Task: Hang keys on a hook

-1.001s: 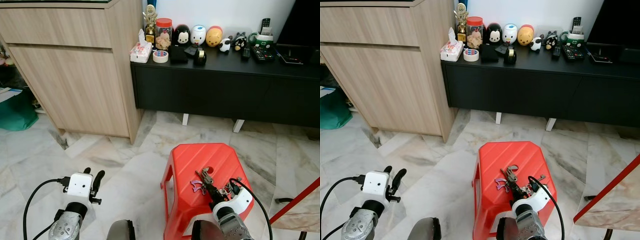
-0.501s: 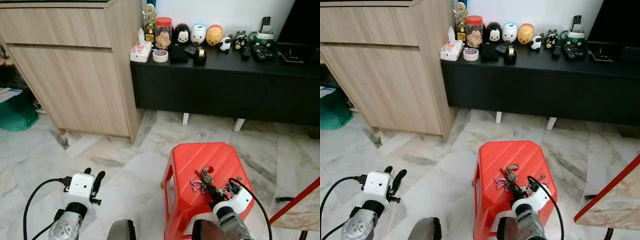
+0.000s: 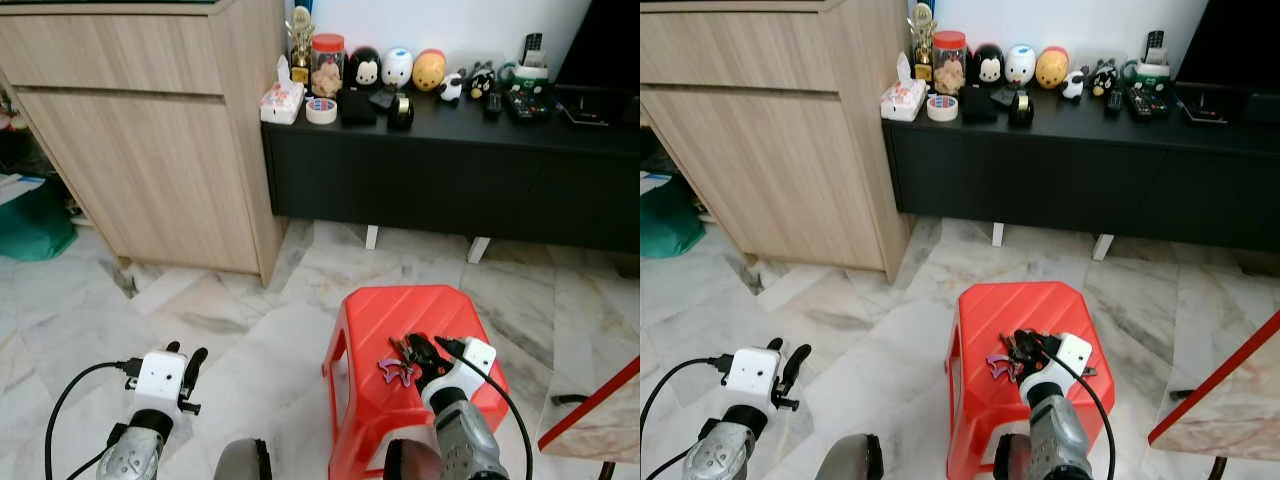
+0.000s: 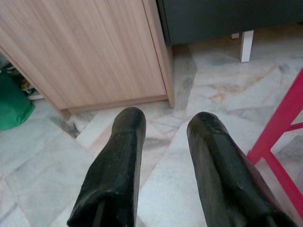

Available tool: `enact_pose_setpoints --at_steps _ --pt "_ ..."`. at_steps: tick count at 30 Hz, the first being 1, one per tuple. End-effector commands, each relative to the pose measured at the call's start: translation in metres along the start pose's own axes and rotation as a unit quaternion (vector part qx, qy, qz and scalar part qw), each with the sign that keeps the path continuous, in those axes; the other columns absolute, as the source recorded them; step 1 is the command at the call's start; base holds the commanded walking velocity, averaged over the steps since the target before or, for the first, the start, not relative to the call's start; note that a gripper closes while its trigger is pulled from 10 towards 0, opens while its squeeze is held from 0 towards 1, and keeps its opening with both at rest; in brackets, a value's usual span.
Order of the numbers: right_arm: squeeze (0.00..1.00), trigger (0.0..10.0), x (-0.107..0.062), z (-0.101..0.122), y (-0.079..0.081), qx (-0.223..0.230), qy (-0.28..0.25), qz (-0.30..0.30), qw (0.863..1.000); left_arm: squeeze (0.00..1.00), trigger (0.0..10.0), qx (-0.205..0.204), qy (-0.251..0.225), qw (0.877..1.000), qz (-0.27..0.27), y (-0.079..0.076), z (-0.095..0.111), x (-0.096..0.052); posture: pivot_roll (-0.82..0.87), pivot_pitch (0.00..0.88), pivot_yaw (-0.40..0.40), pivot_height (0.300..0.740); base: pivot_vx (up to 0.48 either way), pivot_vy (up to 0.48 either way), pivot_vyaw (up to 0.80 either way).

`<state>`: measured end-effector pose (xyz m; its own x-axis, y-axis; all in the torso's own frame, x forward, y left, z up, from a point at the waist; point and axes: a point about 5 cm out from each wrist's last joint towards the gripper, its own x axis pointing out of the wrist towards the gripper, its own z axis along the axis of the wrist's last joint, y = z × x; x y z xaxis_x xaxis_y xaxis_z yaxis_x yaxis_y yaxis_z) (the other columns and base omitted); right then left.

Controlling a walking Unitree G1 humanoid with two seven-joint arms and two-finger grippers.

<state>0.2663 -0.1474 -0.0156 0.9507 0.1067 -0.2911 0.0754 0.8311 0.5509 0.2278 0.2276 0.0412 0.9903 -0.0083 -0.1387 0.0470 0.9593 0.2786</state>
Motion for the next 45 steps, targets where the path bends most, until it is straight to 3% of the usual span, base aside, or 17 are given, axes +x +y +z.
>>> enact_pose_setpoints --at_steps 1,2,5,6,7,8,15,18,29,36,37,38,45 --pt "0.00 6.4 -0.001 0.000 -0.001 -0.008 -0.002 -0.006 1.000 0.00 10.0 0.000 0.003 1.000 -0.004 -0.003 -0.002 0.000 0.11 0.026 -0.039 0.604 0.000 0.000 0.00" --pt "0.00 10.0 -0.001 0.000 -0.003 0.000 -0.001 -0.016 1.000 0.00 10.0 0.000 0.003 1.000 -0.004 -0.003 -0.002 0.000 0.11 0.026 -0.039 0.604 0.000 0.000 0.00" --pt "0.00 10.0 -0.001 0.000 -0.004 0.012 -0.002 -0.024 1.000 0.00 10.0 -0.001 0.003 1.000 -0.004 -0.003 -0.002 0.000 0.11 0.026 -0.039 0.604 0.000 0.000 0.00" --pt "0.07 10.0 -0.001 0.001 -0.005 0.051 -0.009 -0.029 0.998 0.00 10.0 0.000 0.003 1.000 -0.004 -0.003 -0.002 0.001 0.11 0.026 -0.039 0.604 0.000 0.000 0.00" --pt "0.07 10.0 -0.001 0.001 -0.005 0.051 -0.009 -0.029 0.998 0.00 10.0 0.000 0.003 1.000 -0.004 -0.003 -0.002 0.001 0.11 0.026 -0.039 0.604 0.000 0.000 0.00" --pt "1.00 10.0 0.001 0.003 -0.005 0.090 -0.016 -0.037 0.995 0.00 10.0 0.000 0.003 1.000 -0.004 -0.003 -0.003 0.000 0.11 0.026 -0.039 0.604 0.000 0.000 0.00" --pt "1.00 10.0 0.003 0.000 -0.009 0.173 -0.006 -0.066 0.983 0.00 10.0 0.002 0.005 1.000 -0.003 -0.002 -0.004 -0.001 0.11 0.033 -0.035 0.604 0.000 0.000 0.00" --pt "1.00 10.0 0.003 -0.002 -0.009 0.187 0.005 -0.071 0.980 0.00 10.0 0.003 0.005 1.000 -0.004 -0.001 -0.004 -0.002 0.11 0.038 -0.034 0.604 0.000 0.000 0.00" --pt "1.00 10.0 0.007 -0.003 -0.004 0.189 0.024 -0.053 0.980 0.00 10.0 0.005 -0.003 1.000 -0.004 0.000 0.001 0.004 0.12 0.063 -0.032 0.604 0.000 0.000 0.00" --pt "1.00 10.0 0.008 0.006 -0.002 0.194 -0.017 -0.024 0.980 0.00 10.0 0.005 -0.003 1.000 -0.006 -0.001 0.001 0.001 0.12 0.083 -0.035 0.604 0.000 0.000 0.00" --pt "0.11 10.0 0.007 0.007 -0.002 0.195 -0.019 -0.023 0.980 0.00 10.0 0.005 -0.003 1.000 -0.006 -0.001 0.001 0.001 0.12 0.083 -0.035 0.604 0.000 0.000 0.00" --pt "0.00 10.0 0.007 0.007 -0.002 0.196 -0.023 -0.021 0.980 0.00 10.0 0.005 -0.002 1.000 -0.006 -0.001 0.000 0.000 0.12 0.086 -0.038 0.604 0.000 0.000 0.00" --pt "0.00 10.0 0.000 0.002 -0.007 0.219 -0.032 -0.027 0.975 0.00 10.0 0.005 0.003 1.000 -0.004 -0.001 -0.003 -0.004 0.11 0.092 -0.043 0.604 0.000 0.000 0.00"
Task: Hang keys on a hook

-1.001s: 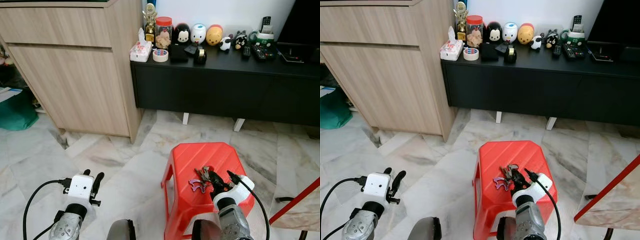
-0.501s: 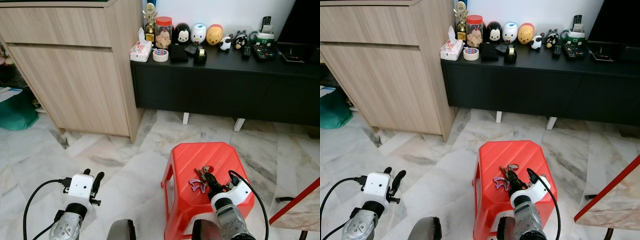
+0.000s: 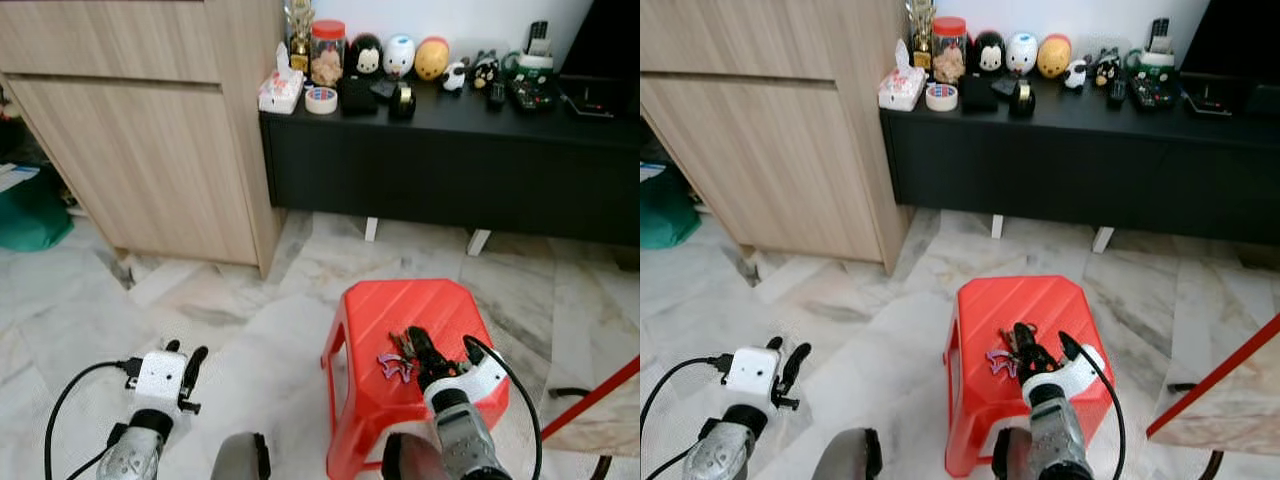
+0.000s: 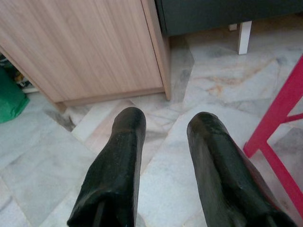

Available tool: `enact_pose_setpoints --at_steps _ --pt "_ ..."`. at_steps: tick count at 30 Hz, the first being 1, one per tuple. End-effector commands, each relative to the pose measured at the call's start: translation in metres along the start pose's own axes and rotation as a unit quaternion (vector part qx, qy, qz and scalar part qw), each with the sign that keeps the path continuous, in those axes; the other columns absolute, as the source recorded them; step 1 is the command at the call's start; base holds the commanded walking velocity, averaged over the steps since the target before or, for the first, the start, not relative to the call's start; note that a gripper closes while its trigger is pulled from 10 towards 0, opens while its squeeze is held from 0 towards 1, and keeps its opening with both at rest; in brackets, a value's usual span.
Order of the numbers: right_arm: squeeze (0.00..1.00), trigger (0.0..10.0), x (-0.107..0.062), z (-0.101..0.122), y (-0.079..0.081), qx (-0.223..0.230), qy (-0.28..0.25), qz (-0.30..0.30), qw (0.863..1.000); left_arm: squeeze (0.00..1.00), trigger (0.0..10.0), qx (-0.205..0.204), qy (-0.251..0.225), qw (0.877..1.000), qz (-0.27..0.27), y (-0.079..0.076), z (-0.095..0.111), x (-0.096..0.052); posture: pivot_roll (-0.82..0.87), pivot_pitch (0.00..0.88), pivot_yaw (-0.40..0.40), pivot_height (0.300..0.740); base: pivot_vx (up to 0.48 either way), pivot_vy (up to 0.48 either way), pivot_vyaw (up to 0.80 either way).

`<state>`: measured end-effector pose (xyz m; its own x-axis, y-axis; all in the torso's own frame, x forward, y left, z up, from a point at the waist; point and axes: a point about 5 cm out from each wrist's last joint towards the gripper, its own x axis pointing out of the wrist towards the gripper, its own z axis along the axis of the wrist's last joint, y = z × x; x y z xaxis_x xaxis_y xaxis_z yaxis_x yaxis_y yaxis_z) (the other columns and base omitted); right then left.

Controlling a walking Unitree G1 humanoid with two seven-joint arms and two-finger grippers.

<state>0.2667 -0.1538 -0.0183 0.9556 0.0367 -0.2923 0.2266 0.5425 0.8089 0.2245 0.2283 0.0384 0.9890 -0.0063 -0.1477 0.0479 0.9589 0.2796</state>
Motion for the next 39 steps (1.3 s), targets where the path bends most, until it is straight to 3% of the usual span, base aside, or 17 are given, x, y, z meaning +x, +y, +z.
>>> enact_pose_setpoints --at_steps 1,7,11,39 --pt "0.00 10.0 -0.001 0.000 0.000 0.019 -0.008 -0.004 1.000 0.00 10.0 0.005 -0.001 1.000 -0.003 -0.001 0.000 -0.001 0.11 0.092 -0.043 0.604 0.000 0.000 0.00" --pt "0.00 10.0 -0.003 -0.003 -0.006 0.048 0.003 -0.025 0.999 0.00 10.0 0.005 0.000 1.000 -0.001 0.000 -0.001 -0.002 0.11 0.087 -0.048 0.604 0.000 0.000 0.00" --pt "0.00 10.0 -0.002 -0.009 -0.005 0.045 0.029 -0.031 0.998 0.00 10.0 0.004 -0.001 1.000 0.000 0.000 -0.001 -0.003 0.11 0.089 -0.049 0.604 0.000 0.000 0.00" --pt "0.00 10.0 0.008 -0.013 0.007 0.045 0.083 -0.020 0.995 0.00 10.0 0.003 -0.001 1.000 0.009 0.001 0.000 -0.010 0.13 0.150 -0.067 0.604 0.000 0.000 0.00"
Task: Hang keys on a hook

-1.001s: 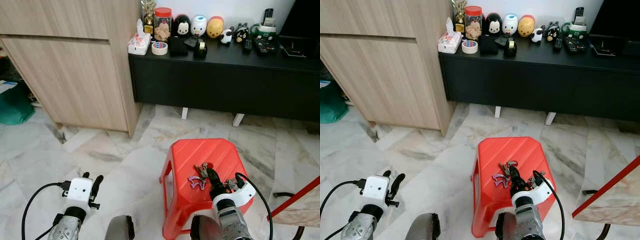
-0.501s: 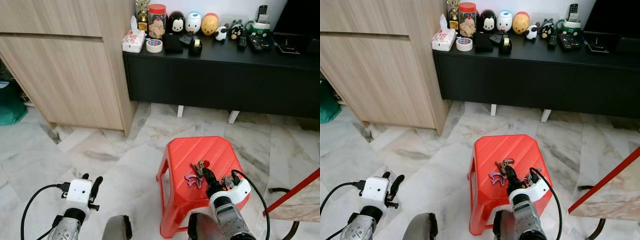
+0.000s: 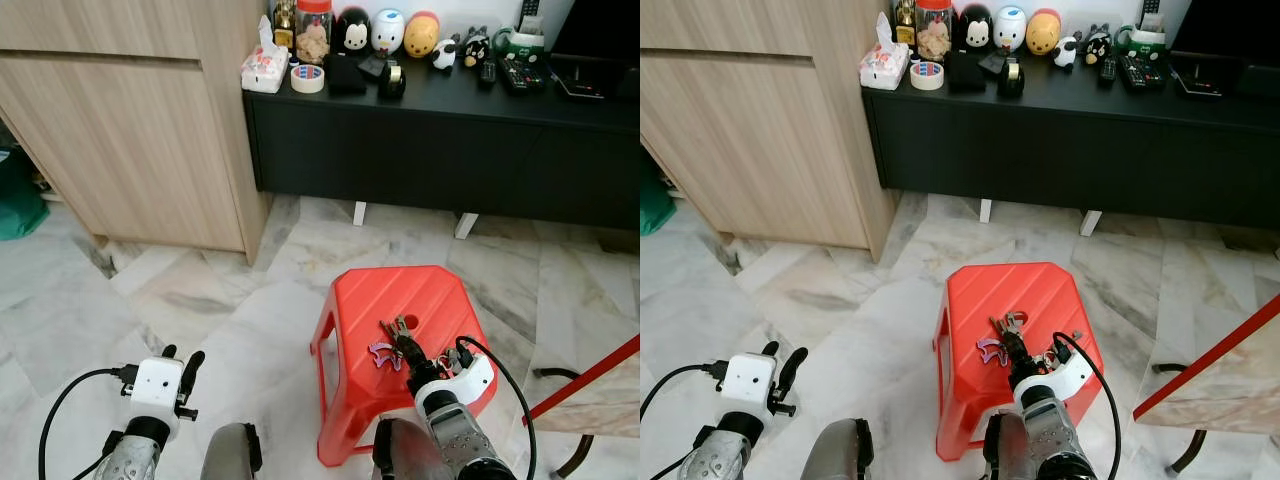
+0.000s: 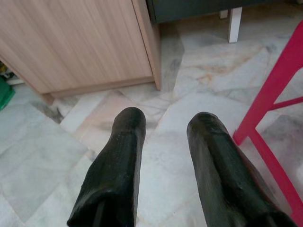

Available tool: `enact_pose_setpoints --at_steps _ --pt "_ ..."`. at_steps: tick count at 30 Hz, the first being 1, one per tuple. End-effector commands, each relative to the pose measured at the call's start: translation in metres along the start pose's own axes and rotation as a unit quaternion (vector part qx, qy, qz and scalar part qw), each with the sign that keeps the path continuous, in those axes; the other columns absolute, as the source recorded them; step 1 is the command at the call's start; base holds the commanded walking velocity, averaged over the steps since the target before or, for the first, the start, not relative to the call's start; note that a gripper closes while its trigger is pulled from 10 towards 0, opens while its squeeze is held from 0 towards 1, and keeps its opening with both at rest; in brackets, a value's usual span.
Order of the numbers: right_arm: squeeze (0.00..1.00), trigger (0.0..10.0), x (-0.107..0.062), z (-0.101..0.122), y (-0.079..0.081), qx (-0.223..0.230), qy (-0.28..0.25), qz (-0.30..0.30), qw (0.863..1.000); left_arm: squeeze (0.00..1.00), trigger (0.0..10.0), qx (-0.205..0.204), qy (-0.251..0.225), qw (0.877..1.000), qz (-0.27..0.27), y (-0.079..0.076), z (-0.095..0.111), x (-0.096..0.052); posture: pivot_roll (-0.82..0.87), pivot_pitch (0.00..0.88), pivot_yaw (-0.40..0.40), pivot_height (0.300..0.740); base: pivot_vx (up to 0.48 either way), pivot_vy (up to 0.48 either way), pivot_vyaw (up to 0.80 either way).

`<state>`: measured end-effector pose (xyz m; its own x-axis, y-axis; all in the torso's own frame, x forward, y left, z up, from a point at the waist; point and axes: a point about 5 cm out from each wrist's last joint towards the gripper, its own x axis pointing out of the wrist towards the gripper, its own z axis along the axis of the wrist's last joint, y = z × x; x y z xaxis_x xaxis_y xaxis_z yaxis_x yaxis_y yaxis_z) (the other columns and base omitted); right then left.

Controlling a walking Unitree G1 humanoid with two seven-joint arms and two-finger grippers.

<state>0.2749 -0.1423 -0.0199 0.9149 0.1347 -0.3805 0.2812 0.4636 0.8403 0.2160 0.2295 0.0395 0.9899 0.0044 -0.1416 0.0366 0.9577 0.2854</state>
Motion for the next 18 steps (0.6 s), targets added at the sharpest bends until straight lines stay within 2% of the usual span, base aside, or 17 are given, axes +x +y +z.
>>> enact_pose_setpoints --at_steps 1,9,18 --pt "0.00 10.0 0.000 -0.004 -0.001 -0.003 0.016 -0.004 1.000 0.00 10.0 0.001 0.000 1.000 0.003 0.000 0.001 -0.002 0.13 0.150 -0.067 0.604 0.000 0.000 0.00" --pt "0.00 10.0 0.004 -0.008 0.010 -0.003 0.039 0.027 0.999 0.00 10.0 0.002 0.001 1.000 0.011 0.004 0.002 -0.003 0.13 0.159 -0.074 0.604 0.000 0.000 0.00" --pt "0.00 10.0 0.003 -0.010 0.007 -0.004 0.046 0.020 0.999 0.00 10.0 0.002 0.002 1.000 0.012 0.004 0.002 -0.004 0.13 0.161 -0.075 0.604 0.000 0.000 0.00"
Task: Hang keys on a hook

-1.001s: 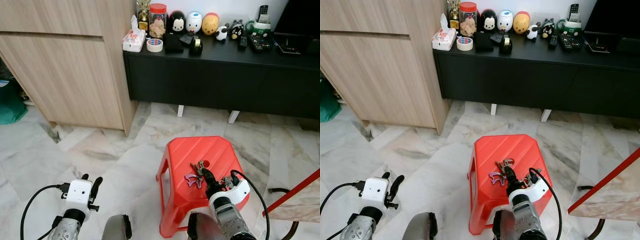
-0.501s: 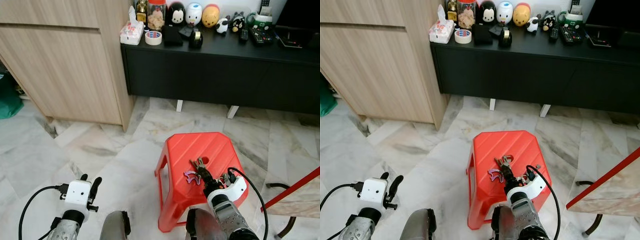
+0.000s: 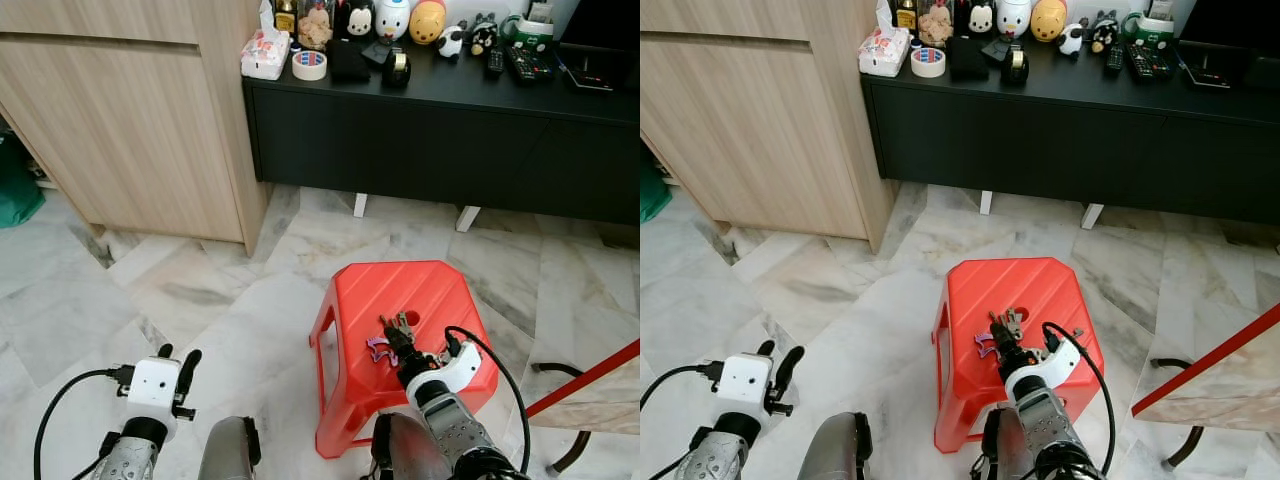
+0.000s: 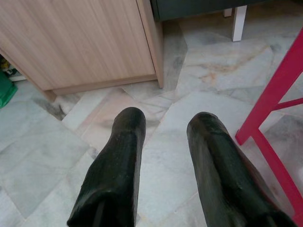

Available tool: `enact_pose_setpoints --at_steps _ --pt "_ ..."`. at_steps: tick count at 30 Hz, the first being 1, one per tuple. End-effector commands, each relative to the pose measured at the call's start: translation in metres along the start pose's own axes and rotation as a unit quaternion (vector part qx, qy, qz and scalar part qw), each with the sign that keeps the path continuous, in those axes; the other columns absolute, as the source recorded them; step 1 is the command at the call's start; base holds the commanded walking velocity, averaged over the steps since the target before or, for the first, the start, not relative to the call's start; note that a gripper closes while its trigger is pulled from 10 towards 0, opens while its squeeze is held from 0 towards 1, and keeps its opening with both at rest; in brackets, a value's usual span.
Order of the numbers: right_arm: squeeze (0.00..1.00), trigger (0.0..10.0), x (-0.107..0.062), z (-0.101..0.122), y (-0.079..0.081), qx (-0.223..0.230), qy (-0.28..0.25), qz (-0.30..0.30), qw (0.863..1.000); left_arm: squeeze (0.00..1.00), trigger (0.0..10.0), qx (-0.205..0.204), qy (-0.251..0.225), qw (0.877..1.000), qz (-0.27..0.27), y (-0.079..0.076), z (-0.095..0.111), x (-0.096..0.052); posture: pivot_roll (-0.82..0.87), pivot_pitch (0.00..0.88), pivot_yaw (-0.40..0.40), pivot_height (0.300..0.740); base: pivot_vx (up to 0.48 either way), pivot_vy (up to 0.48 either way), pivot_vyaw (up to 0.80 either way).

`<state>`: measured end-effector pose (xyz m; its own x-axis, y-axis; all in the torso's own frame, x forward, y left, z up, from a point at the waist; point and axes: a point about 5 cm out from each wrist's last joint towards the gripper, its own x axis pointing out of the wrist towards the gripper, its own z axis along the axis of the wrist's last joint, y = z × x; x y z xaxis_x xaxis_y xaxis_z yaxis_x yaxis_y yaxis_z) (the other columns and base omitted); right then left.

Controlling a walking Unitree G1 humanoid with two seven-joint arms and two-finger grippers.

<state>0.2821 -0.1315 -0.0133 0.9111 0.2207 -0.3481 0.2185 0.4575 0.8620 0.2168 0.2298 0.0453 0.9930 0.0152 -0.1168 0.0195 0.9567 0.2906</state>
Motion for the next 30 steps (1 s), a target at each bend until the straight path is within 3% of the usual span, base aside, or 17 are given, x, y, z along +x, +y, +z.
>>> enact_pose_setpoints --at_steps 1,5,6,8,9,10,30 --pt "0.00 10.0 -0.0032 -0.0059 -0.0067 0.000 0.016 -0.018 1.000 0.00 10.0 0.000 0.013 1.000 0.003 0.0020 -0.0036 -0.0043 0.13 0.162 -0.073 0.604 0.000 0.000 0.00" --pt "0.00 10.0 -0.0038 -0.0061 -0.0080 0.004 0.016 -0.020 1.000 0.00 10.0 0.001 0.013 1.000 0.003 0.0019 -0.0036 -0.0047 0.13 0.163 -0.073 0.604 0.000 0.000 0.00" --pt "0.00 9.2 -0.0038 -0.0058 -0.0081 0.005 0.016 -0.021 1.000 0.00 10.0 0.001 0.013 1.000 0.003 0.0017 -0.0036 -0.0048 0.13 0.164 -0.072 0.604 0.000 0.000 0.00" --pt "0.00 9.2 -0.0038 -0.0056 -0.0082 0.005 0.015 -0.021 1.000 0.00 10.0 0.001 0.014 1.000 0.003 0.0017 -0.0037 -0.0048 0.13 0.163 -0.072 0.604 0.000 0.000 0.00" --pt "0.00 0.7 -0.0036 -0.0052 -0.0080 0.005 0.015 -0.021 1.000 0.00 10.0 0.001 0.014 1.000 0.003 0.0016 -0.0037 -0.0047 0.13 0.163 -0.072 0.604 0.000 0.000 0.00" --pt "0.00 0.0 -0.0033 -0.0046 -0.0076 0.005 0.014 -0.021 1.000 0.00 10.0 0.001 0.013 1.000 0.003 0.0015 -0.0037 -0.0045 0.13 0.163 -0.072 0.604 0.000 0.000 0.00" --pt "0.00 0.0 -0.0036 -0.0007 -0.0096 0.012 0.003 -0.028 1.000 0.00 10.0 0.003 0.021 1.000 0.002 0.0019 -0.0070 -0.0099 0.14 0.177 -0.068 0.604 0.000 0.000 0.00"
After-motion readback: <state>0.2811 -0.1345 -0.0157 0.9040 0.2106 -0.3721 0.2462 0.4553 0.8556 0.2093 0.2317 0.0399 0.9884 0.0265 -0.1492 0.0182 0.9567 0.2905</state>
